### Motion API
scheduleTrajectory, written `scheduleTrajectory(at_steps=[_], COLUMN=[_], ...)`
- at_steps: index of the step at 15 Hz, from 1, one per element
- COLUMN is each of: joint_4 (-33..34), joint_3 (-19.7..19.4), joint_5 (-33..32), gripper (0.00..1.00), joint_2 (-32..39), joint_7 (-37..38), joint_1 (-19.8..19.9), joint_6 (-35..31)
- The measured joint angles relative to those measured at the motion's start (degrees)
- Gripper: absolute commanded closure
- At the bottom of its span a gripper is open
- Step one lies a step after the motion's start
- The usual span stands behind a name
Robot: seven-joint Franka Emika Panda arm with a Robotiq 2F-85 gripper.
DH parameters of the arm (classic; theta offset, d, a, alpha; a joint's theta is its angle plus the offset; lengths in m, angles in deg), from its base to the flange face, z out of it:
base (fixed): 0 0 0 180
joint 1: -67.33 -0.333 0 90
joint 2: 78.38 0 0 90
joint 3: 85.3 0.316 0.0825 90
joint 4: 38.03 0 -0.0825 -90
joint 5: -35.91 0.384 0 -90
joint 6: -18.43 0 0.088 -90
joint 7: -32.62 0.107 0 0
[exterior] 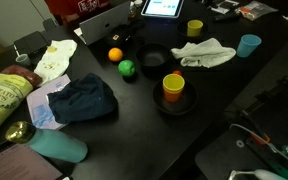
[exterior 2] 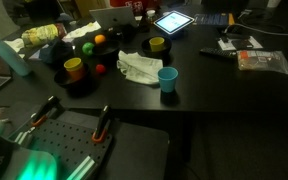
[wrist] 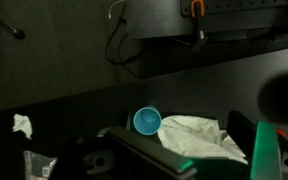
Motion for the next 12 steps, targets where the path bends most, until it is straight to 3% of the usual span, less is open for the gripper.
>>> scheduleTrajectory(at_steps=[6,12], joint_4=[-8.56,-7.37], joint_3=[-0.85,2.71], joint_5=[8.68,10.55], gripper=[0.0,0.0], joint_2=[11.09,26.24], joint_7=[-3.78,-4.15], joint_1=[-4.45,-7.53], joint_6=[-16.63,-29.99])
